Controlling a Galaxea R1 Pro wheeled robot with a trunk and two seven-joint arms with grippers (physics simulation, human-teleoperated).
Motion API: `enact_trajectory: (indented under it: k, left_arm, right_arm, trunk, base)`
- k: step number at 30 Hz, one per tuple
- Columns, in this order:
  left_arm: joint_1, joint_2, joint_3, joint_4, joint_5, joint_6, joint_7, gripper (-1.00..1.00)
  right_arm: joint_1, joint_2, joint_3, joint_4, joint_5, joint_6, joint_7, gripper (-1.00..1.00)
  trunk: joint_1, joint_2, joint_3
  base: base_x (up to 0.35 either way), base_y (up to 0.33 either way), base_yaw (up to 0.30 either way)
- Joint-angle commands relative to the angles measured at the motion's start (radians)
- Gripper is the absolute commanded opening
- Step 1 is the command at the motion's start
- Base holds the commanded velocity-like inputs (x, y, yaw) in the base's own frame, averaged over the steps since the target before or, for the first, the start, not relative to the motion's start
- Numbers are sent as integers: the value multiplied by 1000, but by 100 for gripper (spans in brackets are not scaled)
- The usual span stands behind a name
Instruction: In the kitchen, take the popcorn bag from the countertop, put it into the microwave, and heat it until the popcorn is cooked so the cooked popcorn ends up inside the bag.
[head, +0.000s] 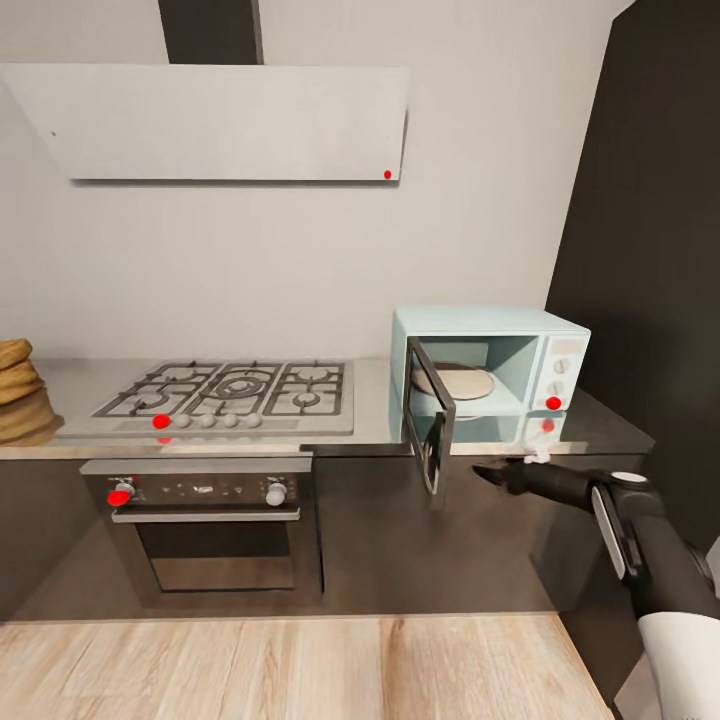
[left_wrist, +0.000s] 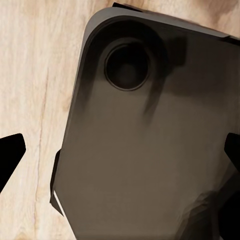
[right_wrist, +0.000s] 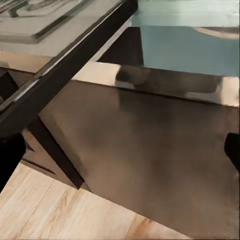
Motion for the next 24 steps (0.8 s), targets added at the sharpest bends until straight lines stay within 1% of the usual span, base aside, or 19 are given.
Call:
enact_trajectory:
  k: [1, 3, 7, 10, 11, 12, 15, 16, 17, 19, 20, 21, 22, 23, 24]
  left_arm:
    - [0, 0, 6, 0, 0, -2, 1, 100]
    - [0, -1, 6, 0, 0, -2, 1, 100]
    - [0, -1, 6, 0, 0, -2, 1, 100]
    - [0, -1, 6, 0, 0, -2, 1, 100]
    - [0, -1, 6, 0, 0, -2, 1, 100]
    - [0, -1, 6, 0, 0, -2, 1, 100]
    - [0, -2, 6, 0, 0, -2, 1, 100]
    - [0, -2, 7, 0, 0, -2, 1, 100]
    - [0, -3, 7, 0, 0, -2, 2, 100]
    - [0, -4, 7, 0, 0, -2, 2, 100]
    - [0, -5, 6, 0, 0, -2, 2, 100]
    - [0, -5, 6, 0, 0, -2, 2, 100]
    - [0, -6, 6, 0, 0, -2, 2, 100]
    - [0, -6, 6, 0, 0, -2, 2, 100]
    - [0, -7, 6, 0, 0, -2, 3, 100]
  right_arm:
    - [-1, 0, -11, -1, 10, 2, -25, 100]
    - [-1, 1, -19, 3, 10, 2, -84, 100]
    - [-1, 4, -20, 40, 10, -2, -126, 100]
    - [0, 5, -20, 157, 15, -12, -140, 100]
    - [0, 3, -21, 250, 19, -31, -155, 100]
    - [0, 1, -21, 303, 20, -49, -168, 100]
    - [0, -2, -21, 521, 22, -132, -242, 100]
    - [0, -4, -21, 601, 29, -158, -271, 100]
    - [0, -5, -20, 656, 39, -178, -286, 100]
    - [0, -6, -20, 816, 76, -253, -323, 100]
    - [0, -3, -18, 931, 99, -323, -365, 100]
    - [0, 0, -17, 1013, 111, -381, -402, 100]
    - [-4, 6, -15, 1114, 124, -473, -460, 100]
    - [-4, 11, -14, 1162, 136, -541, -510, 100]
    - [0, 16, -12, 1185, 150, -583, -557, 100]
  trunk:
    - [0, -1, -1]
    - [0, -1, -1]
    - [0, -1, -1]
    - [0, -1, -1]
    - [0, -1, -1]
    - [0, -1, -1]
    - [0, -1, -1]
    - [0, -1, -1]
    - [0, -1, -1]
    - [0, -1, -1]
    - [0, -1, -1]
    - [0, -1, -1]
    - [0, -1, -1]
    - [0, -1, -1]
    - [0, -1, -1]
  base:
    - [0, 0, 0]
    - [0, 0, 0]
    - [0, 0, 0]
    - [0, 0, 0]
    - [0, 0, 0]
    - [0, 0, 0]
    - [0, 0, 0]
    - [0, 0, 0]
    - [0, 0, 0]
    - [0, 0, 0]
    - [0, 0, 0]
    - [0, 0, 0]
    - [0, 0, 0]
    - [0, 0, 0]
    - [0, 0, 0]
